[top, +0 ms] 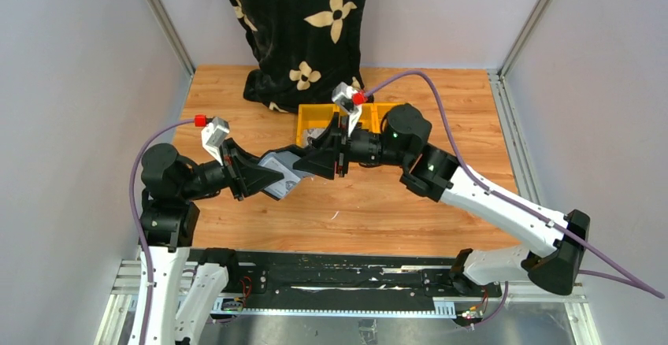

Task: Take the credit cards out of the card holder
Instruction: Open the card holder at the center of the board.

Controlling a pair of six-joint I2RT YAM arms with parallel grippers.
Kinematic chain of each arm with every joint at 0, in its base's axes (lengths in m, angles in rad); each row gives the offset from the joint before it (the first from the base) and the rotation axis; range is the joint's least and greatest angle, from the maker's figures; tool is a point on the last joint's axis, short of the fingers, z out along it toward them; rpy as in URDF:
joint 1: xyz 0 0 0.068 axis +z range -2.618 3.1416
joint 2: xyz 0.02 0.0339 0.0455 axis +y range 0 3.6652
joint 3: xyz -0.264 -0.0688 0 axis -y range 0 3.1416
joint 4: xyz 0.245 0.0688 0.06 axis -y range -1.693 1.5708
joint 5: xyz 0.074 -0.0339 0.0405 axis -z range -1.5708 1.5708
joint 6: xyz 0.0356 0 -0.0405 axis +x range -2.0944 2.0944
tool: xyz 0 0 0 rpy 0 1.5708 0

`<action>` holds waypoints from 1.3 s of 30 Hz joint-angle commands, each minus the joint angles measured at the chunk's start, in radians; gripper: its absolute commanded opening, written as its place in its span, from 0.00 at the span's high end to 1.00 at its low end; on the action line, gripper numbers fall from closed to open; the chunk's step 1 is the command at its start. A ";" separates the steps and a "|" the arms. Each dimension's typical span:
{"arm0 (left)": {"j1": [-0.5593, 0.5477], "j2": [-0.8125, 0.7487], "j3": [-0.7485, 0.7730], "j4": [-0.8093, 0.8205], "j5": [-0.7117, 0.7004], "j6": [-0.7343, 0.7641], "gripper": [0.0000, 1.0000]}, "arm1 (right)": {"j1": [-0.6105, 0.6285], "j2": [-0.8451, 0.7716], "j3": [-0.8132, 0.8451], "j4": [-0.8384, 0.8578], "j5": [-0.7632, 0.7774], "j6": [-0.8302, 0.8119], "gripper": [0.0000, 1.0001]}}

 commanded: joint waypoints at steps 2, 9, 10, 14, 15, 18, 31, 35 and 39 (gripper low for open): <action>0.001 0.063 0.118 -0.364 0.004 0.348 1.00 | -0.010 0.091 0.229 -0.421 -0.080 -0.298 0.63; 0.001 0.095 0.151 -0.395 0.033 0.378 1.00 | -0.007 0.155 0.352 -0.615 -0.080 -0.419 0.61; 0.001 0.098 0.156 -0.397 0.038 0.380 1.00 | -0.007 0.159 0.361 -0.627 -0.078 -0.426 0.60; 0.002 0.113 0.177 -0.426 0.055 0.405 1.00 | -0.007 0.177 0.386 -0.674 -0.074 -0.457 0.60; 0.001 0.116 0.182 -0.432 0.061 0.413 1.00 | -0.007 0.181 0.392 -0.682 -0.081 -0.459 0.63; 0.001 0.123 0.191 -0.433 0.087 0.413 0.92 | -0.008 0.198 0.405 -0.690 -0.108 -0.457 0.90; 0.002 0.082 0.183 -0.445 0.241 0.443 0.17 | -0.093 0.000 0.003 0.107 -0.116 0.059 1.00; 0.003 0.089 0.192 -0.445 0.228 0.444 0.19 | -0.092 -0.024 -0.074 0.237 -0.105 0.149 1.00; 0.002 0.103 0.211 -0.380 0.134 0.390 0.27 | -0.081 -0.045 -0.132 0.301 -0.090 0.189 1.00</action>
